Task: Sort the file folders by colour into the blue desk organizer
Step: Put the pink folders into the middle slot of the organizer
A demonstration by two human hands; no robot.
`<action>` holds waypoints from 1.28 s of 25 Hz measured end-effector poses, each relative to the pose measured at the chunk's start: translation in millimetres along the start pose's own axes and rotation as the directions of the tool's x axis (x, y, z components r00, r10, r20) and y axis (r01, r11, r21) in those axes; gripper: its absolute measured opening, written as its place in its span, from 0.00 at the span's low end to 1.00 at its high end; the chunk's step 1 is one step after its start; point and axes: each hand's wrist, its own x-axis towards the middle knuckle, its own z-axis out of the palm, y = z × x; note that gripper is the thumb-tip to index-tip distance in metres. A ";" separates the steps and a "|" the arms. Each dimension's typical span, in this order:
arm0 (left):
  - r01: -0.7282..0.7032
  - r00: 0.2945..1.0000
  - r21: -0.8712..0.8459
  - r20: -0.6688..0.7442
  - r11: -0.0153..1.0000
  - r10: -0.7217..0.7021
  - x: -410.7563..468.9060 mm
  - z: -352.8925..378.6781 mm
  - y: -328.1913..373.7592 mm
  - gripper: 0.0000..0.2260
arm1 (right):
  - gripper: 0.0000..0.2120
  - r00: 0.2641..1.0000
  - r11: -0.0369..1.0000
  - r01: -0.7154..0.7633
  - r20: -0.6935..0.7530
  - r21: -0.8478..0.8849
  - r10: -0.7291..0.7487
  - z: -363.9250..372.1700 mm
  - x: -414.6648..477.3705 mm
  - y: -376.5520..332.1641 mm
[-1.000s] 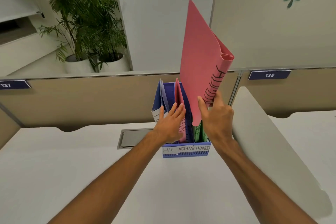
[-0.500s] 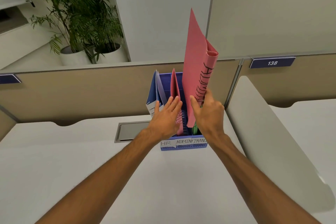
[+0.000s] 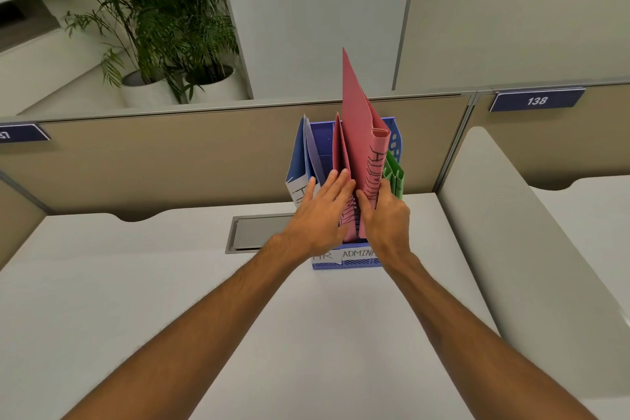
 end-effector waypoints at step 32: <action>0.004 0.995 -0.045 -0.104 0.999 -0.009 7.7 16.7 -9.3 0.42 | 0.19 0.965 0.974 -0.150 0.187 -0.173 0.182 27.4 -6.2 24.9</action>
